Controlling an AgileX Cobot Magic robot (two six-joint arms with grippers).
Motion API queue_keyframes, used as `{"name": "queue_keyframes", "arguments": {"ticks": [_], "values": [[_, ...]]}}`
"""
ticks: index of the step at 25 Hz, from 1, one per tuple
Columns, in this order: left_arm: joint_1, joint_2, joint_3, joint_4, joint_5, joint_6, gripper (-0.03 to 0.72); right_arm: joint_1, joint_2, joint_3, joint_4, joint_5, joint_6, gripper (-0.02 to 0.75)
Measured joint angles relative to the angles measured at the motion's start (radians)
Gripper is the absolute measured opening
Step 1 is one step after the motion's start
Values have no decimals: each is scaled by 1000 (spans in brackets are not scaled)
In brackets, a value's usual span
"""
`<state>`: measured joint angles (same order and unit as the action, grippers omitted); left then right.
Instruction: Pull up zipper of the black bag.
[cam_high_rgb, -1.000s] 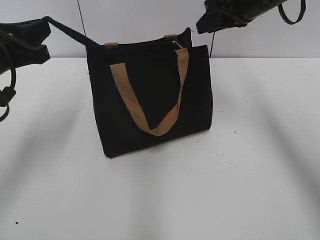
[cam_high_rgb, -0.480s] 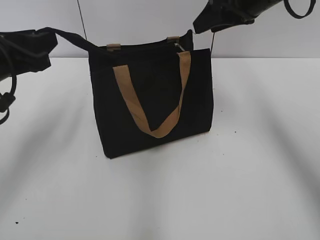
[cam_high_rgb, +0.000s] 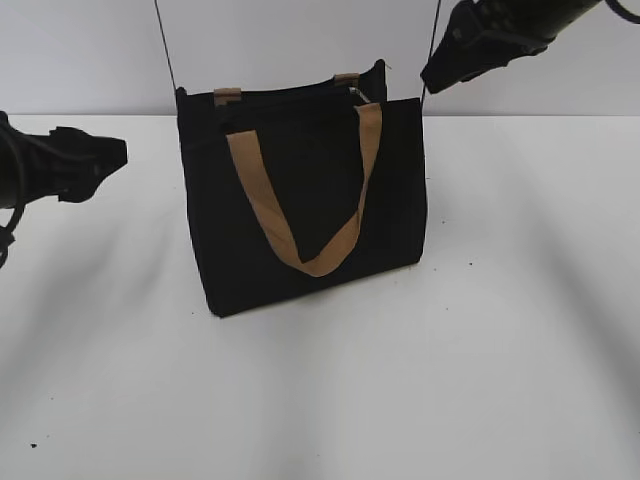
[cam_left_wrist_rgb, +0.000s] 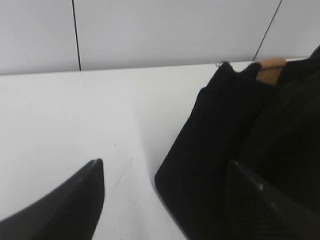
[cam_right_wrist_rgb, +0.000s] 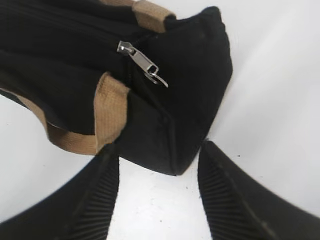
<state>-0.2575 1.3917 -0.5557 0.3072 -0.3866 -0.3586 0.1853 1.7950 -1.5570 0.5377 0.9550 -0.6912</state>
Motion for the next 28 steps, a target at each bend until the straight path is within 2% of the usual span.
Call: {"name": "queue_keyframes", "arguments": {"ticks": [6,10,13,15,20,22,25,28], "values": [[0,-19,-8,77,202,-179,579,0,-32,-1,-195,71,120,390],[0,-38,-75,69,473,-204,579,0,-32,-1,-308,164,223,390],[0,-40,-147,49,669,-205,579,0,-36,-1,-343,222,269,390],[0,-40,-200,-10,801,-171,579,0,-40,-1,-351,242,288,390],[0,-39,-340,-307,1126,106,550,0,-56,-1,-354,258,321,390],[0,-39,-383,-358,1224,161,538,0,-56,-1,-354,258,340,390],[2,-39,-431,-360,1330,190,532,0,-57,-1,-354,260,383,390],[34,-20,-474,-332,1426,198,531,0,-57,-1,-357,260,458,390]]}}
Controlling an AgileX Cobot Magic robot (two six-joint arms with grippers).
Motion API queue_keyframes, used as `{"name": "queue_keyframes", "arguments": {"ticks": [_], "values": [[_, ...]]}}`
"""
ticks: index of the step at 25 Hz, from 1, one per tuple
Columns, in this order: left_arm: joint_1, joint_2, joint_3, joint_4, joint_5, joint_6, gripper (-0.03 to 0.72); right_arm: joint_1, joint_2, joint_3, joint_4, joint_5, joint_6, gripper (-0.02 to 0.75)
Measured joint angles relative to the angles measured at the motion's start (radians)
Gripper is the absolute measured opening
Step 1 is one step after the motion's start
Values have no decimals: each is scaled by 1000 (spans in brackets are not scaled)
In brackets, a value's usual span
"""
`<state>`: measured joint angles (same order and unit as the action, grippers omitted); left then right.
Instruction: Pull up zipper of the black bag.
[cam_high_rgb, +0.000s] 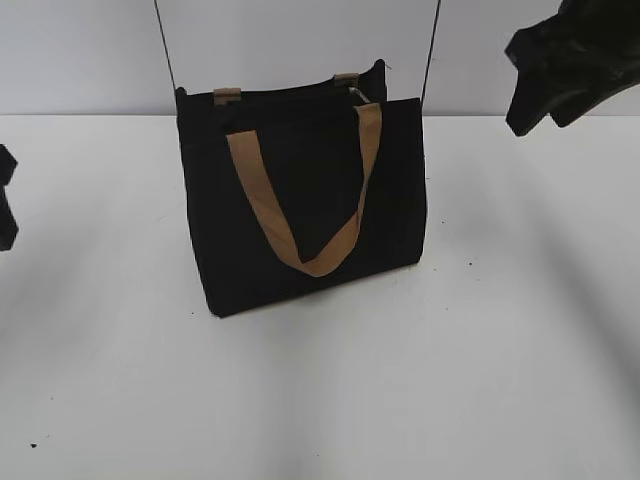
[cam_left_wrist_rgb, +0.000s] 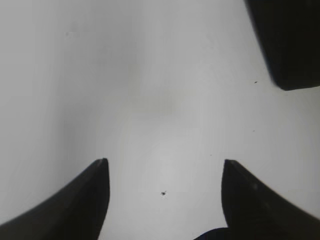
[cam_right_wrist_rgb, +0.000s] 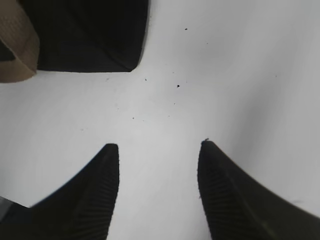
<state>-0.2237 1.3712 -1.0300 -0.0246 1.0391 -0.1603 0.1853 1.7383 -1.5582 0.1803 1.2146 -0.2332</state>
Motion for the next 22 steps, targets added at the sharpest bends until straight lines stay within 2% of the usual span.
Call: {"name": "queue_keyframes", "arguments": {"ticks": [5,9,13,18,22], "values": [[88,95,-72,9,143,78,531,-43,-1,0,-24,0,147,390],[106,106,-85,9,166,114,531,-124,-23,26,-34,-1,163,390],[106,93,-79,5,169,125,531,-209,-113,173,-42,-1,160,390],[106,-59,30,-6,170,128,531,-228,-361,397,-45,-1,144,390],[106,-280,143,-8,173,128,530,-228,-604,562,-31,1,140,390]]}}
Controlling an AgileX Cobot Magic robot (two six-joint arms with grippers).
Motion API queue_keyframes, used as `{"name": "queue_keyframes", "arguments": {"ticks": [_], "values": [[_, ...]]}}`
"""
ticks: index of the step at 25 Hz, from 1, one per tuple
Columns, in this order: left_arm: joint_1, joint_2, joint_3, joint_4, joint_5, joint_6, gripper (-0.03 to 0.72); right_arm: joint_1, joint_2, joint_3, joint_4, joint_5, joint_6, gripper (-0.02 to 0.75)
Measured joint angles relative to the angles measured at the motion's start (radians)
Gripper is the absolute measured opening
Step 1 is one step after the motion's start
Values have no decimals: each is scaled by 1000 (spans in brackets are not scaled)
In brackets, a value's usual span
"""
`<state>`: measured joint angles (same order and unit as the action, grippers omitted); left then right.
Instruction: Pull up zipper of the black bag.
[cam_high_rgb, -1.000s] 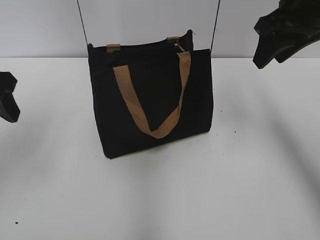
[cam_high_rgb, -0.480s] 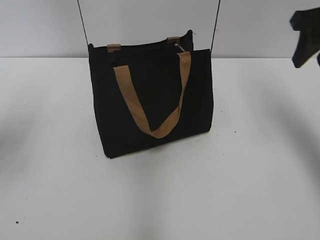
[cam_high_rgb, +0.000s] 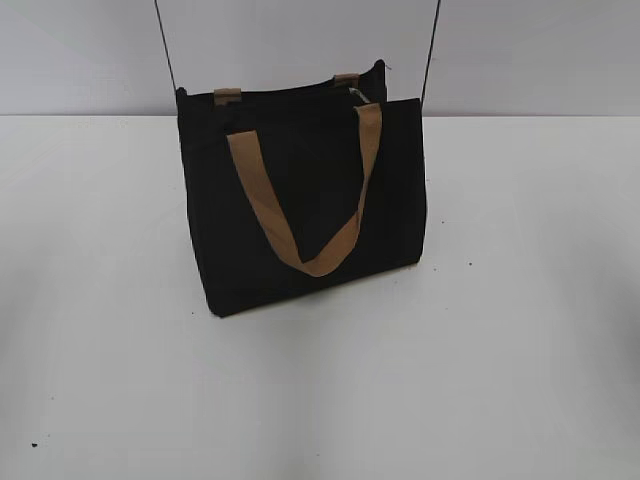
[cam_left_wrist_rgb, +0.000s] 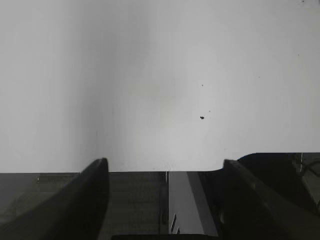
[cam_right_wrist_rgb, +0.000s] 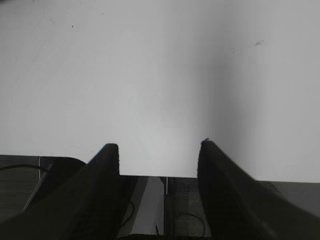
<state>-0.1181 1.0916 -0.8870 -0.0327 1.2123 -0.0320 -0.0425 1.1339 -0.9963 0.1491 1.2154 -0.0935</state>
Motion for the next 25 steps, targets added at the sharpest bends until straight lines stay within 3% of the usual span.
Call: {"name": "queue_keyframes", "arguments": {"ticks": [11,20,25], "values": [[0,-680,216,-36,-60,0,529,0,-687,337,28,3,-10,390],[0,-1071,334,-36,-110,64,529,0,-1051,358,36,5,-117,390],[0,-1098,359,-35,-137,76,529,0,-1141,359,37,8,-148,391]]}}
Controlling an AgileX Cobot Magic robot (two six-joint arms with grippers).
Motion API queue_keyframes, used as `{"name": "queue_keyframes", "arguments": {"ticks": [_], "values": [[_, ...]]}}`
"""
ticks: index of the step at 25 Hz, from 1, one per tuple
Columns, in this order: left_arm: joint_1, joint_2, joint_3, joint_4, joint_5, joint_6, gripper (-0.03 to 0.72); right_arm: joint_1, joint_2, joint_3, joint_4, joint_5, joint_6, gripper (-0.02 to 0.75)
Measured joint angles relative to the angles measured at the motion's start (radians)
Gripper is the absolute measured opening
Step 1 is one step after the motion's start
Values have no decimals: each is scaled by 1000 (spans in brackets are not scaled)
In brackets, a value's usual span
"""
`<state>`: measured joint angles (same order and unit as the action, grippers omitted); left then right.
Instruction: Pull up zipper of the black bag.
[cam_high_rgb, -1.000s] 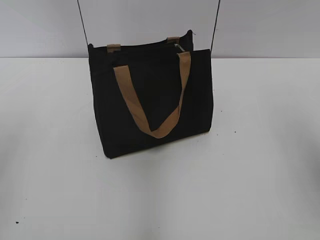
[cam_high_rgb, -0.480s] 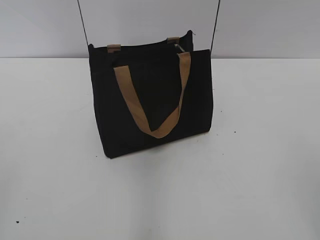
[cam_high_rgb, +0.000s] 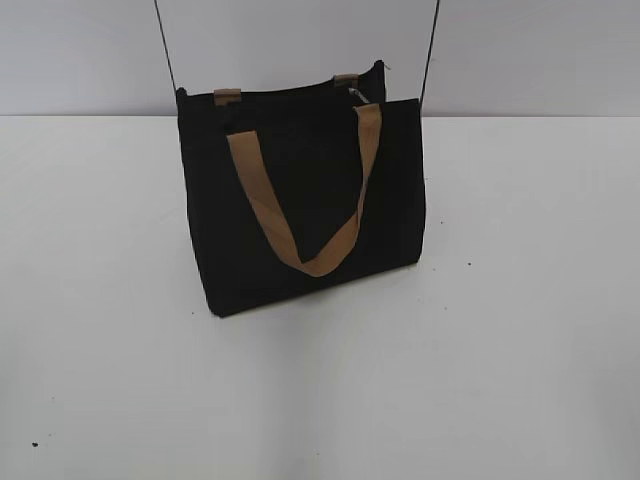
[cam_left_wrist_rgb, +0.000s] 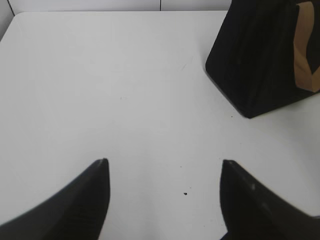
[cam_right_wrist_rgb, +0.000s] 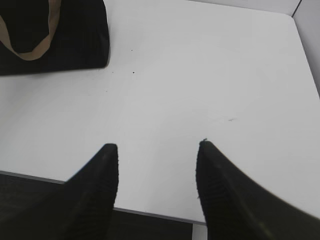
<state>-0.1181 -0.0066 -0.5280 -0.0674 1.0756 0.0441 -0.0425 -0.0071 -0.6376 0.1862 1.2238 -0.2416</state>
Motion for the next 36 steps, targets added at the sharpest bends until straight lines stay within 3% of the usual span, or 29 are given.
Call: {"name": "queue_keyframes", "arguments": {"ticks": [6,19,28,36], "values": [[0,-3,1,1,-4,6,529,0,0,101,35,2,-15,391],[1,-3,1,1,-7,6,529,0,0,153,49,-113,-20,391],[78,-3,1,-1,-8,7,529,-5,0,153,51,-114,-20,391],[81,-3,1,-1,-9,8,529,-5,0,153,51,-114,-20,391]]}}
